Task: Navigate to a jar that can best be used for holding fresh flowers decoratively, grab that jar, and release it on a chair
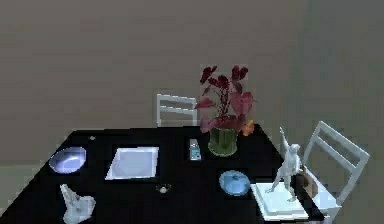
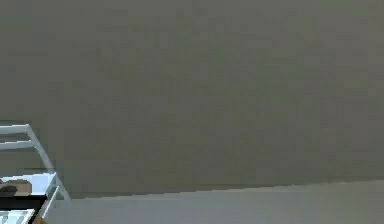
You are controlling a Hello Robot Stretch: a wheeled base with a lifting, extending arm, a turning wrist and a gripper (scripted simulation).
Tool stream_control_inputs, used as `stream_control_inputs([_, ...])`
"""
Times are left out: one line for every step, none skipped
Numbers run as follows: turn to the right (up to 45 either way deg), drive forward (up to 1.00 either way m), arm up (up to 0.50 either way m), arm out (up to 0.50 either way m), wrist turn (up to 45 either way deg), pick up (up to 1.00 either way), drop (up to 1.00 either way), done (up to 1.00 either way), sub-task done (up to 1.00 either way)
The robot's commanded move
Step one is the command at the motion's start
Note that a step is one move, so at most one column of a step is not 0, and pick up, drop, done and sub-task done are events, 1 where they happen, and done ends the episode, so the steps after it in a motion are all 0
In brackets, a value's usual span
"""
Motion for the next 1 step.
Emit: stream_control_inputs([-45.0, 0.0, 0.0, 0.0, 0.0, 0.0, 0.0, 0.0, 0.0])
